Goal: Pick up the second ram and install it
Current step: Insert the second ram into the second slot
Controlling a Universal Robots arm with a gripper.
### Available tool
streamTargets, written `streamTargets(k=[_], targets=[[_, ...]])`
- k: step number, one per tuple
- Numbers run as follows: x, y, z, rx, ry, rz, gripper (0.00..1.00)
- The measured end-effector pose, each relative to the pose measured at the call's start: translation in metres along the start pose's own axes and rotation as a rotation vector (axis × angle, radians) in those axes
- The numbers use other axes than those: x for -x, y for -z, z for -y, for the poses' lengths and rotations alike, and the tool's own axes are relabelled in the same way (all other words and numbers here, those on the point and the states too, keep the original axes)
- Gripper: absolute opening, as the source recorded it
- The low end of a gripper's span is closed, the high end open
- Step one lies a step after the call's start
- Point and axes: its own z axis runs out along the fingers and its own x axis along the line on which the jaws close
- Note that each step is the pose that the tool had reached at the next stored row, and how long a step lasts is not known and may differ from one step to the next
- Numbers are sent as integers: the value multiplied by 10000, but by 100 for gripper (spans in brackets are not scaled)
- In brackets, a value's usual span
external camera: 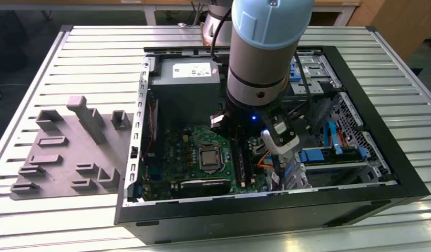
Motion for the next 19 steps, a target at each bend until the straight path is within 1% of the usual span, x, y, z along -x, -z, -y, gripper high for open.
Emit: streamTargets(k=[19], targets=[[-3, -27, 2, 1, 0, 0, 11]])
